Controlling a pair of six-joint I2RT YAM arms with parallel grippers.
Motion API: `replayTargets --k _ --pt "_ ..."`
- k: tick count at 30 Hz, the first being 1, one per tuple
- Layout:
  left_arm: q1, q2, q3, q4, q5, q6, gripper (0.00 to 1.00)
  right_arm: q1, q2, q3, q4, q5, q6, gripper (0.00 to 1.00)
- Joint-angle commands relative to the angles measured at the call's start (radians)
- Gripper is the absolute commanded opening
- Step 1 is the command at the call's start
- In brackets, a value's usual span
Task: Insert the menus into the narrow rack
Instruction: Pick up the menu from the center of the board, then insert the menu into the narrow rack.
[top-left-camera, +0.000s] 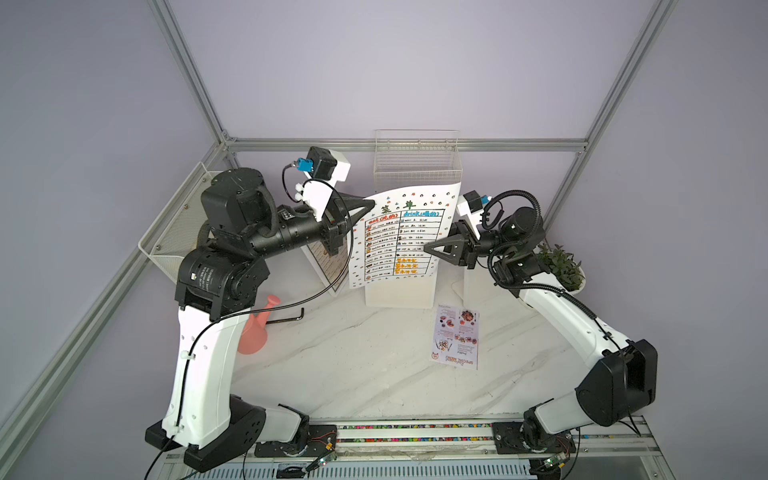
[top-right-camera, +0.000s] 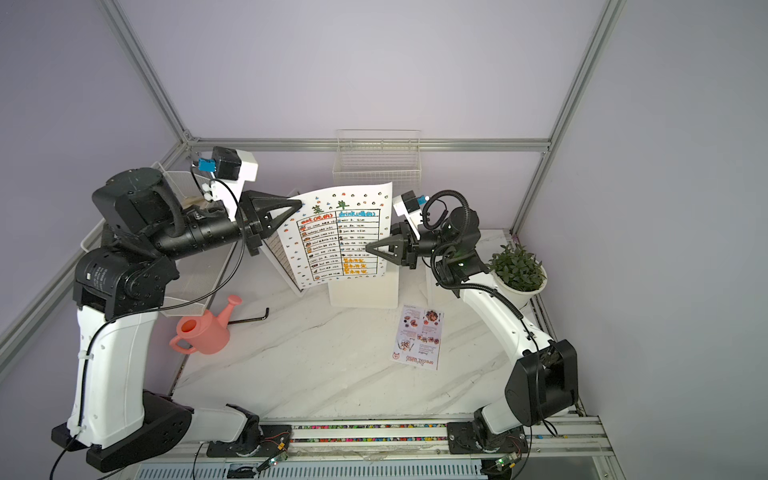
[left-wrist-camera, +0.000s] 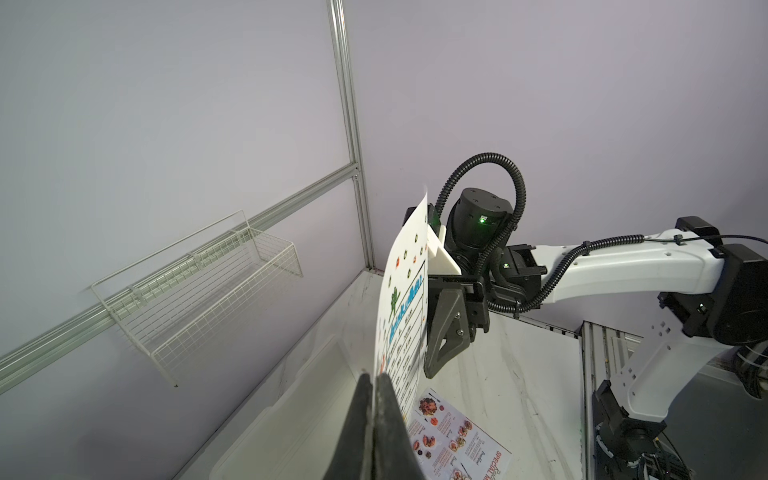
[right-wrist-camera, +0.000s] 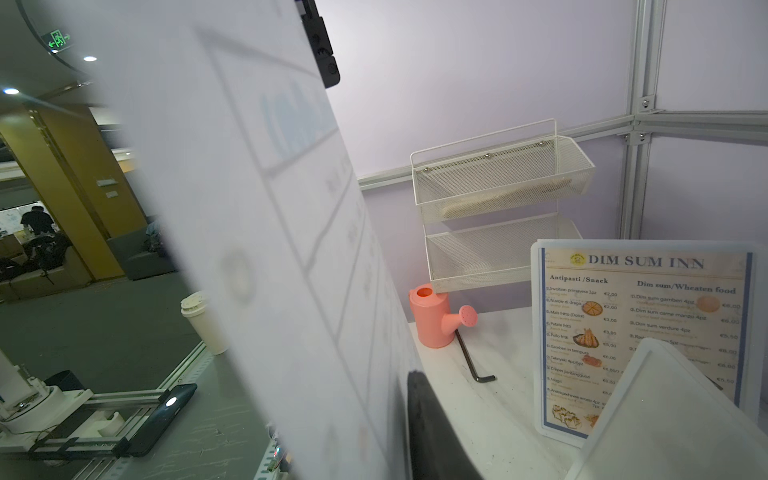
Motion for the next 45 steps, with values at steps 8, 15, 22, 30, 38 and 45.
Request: replayTargets --k 8,15,22,30,38,45 --pt "0.010 -0.006 -0.018 0.028 0.008 -0.002 0.00 0.007 -0.045 0.043 -0.040 0.004 -0.032 0.14" --pt "0.013 -0.006 -0.018 0.029 0.004 -0.003 0.00 0.006 -0.043 0.035 -0.066 0.018 -0.053 0.03" --pt "0.022 -0.017 -0.048 0.051 -0.016 -0.029 0.15 0.006 -0.050 0.030 -0.056 0.042 -0.038 0.00" --pt "0.092 -0.085 -0.278 0.304 0.143 -0.198 0.73 0.006 -0.082 0.033 0.055 0.113 0.068 0.00" --pt "0.169 -0.102 -0.423 0.529 0.285 -0.346 0.70 0.007 -0.097 0.060 0.066 0.228 0.116 0.00" --pt "0.184 -0.061 -0.461 0.604 0.372 -0.396 0.62 0.007 -0.066 0.079 0.070 0.398 0.160 0.00"
